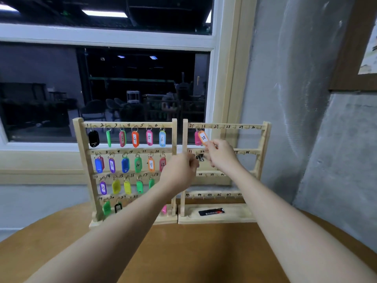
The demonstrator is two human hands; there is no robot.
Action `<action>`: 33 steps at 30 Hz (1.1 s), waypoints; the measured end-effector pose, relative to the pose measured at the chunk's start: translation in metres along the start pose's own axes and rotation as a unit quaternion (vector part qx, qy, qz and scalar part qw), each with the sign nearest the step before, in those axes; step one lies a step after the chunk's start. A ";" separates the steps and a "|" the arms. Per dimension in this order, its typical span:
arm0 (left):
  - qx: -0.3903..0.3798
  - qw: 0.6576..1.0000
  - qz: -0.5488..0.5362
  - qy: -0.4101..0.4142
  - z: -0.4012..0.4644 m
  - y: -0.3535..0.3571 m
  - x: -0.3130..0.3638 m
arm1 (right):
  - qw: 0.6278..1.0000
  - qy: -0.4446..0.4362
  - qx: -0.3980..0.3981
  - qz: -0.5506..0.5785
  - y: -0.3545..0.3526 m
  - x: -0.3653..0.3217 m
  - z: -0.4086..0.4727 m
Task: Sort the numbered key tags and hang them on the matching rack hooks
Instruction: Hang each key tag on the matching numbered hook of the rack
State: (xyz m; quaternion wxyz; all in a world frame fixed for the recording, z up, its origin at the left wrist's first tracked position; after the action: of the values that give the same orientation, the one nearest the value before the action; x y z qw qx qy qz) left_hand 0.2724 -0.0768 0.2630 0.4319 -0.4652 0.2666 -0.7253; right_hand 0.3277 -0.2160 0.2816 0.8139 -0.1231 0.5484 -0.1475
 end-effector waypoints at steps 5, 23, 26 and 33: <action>-0.070 0.997 0.000 0.019 -0.048 0.044 0.012 | 0.999 0.033 -0.006 -0.029 -0.035 0.025 -0.050; -0.400 0.903 -0.064 0.139 -0.203 0.243 0.083 | 0.946 0.243 -0.008 -0.215 -0.141 0.186 -0.319; -0.396 0.908 -0.058 0.121 -0.206 0.255 0.085 | 0.927 0.267 -0.032 -0.261 -0.127 0.188 -0.324; -0.385 0.915 -0.049 0.109 -0.204 0.255 0.089 | 0.883 0.308 -0.058 -0.349 -0.106 0.198 -0.312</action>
State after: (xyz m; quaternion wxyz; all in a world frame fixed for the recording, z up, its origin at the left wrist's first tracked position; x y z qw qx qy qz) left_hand 0.1671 -0.2810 0.0148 0.1519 -0.5263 0.5469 -0.6331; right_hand 0.0971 -0.4011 0.0353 0.4918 -0.3021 0.7005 -0.4197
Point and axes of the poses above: each hand's wrist, its own z-axis towards the middle knuckle, its own y-axis out of the palm, x = y × z, the point moved 7 cm from there along z, towards the middle knuckle, and after that the axes turned 9 degrees about z, right-handed, at the moved point
